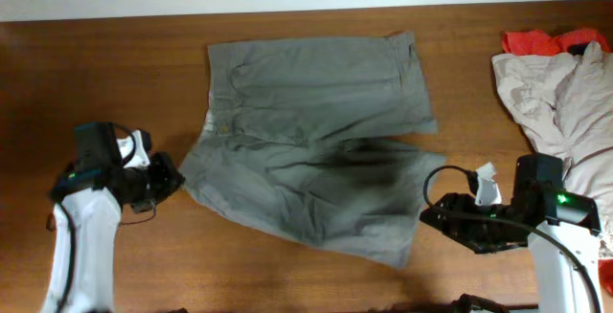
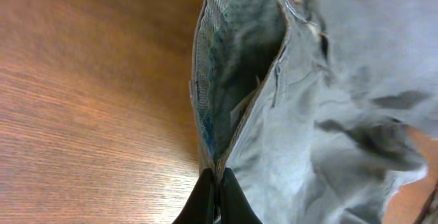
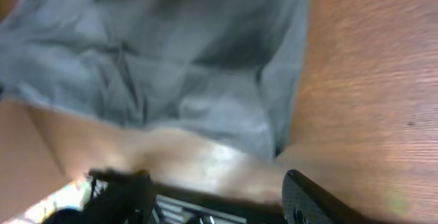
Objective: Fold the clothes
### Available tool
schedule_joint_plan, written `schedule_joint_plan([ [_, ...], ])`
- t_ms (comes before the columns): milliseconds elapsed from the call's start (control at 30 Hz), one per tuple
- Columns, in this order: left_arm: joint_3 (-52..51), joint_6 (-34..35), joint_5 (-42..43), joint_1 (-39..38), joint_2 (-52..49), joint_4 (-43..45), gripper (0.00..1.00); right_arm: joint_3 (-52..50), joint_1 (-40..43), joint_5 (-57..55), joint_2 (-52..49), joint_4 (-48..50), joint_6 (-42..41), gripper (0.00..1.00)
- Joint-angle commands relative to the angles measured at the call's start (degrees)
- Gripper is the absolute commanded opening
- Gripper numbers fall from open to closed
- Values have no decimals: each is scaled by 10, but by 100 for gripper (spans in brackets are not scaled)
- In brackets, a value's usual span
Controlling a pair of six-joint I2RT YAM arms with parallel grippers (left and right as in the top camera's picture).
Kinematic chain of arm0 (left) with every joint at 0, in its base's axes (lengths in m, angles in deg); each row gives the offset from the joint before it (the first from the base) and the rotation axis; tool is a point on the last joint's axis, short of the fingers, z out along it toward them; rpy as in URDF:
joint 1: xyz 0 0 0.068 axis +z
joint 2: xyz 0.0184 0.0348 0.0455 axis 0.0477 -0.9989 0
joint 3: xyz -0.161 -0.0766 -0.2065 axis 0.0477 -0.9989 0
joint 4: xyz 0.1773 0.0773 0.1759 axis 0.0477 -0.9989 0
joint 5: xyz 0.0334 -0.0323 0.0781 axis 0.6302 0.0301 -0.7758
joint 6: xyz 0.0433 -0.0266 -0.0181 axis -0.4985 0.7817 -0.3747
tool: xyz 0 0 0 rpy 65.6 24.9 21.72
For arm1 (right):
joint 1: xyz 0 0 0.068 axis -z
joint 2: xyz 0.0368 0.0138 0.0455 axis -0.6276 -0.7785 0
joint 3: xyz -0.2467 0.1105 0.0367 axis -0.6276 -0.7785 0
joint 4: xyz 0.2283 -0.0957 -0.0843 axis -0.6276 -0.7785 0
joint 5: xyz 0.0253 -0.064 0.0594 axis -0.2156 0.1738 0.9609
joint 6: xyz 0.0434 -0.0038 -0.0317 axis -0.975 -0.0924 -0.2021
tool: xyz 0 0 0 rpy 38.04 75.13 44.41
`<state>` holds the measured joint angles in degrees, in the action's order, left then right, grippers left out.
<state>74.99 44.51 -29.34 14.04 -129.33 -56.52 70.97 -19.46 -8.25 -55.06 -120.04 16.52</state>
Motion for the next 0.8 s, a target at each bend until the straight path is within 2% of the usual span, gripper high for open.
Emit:
schedule_joint_plan([
  [0,7,-11,9,-2,36,-10,1,-2,0,-15,-22,11,-57,65],
  [300,7,-27,-2,-2,50,-28,0,-11,-26,-17,-111,-14,-56,66],
  [433,7,-29,-3,-2,50,-28,1,-32,-81,-16,-130,9,-62,60],
  [600,7,-28,-15,-2,50,-28,1,-80,-184,-23,-132,94,-137,64],
  [767,7,-28,-15,-2,50,-28,1,-119,-240,-97,-132,148,-243,66],
])
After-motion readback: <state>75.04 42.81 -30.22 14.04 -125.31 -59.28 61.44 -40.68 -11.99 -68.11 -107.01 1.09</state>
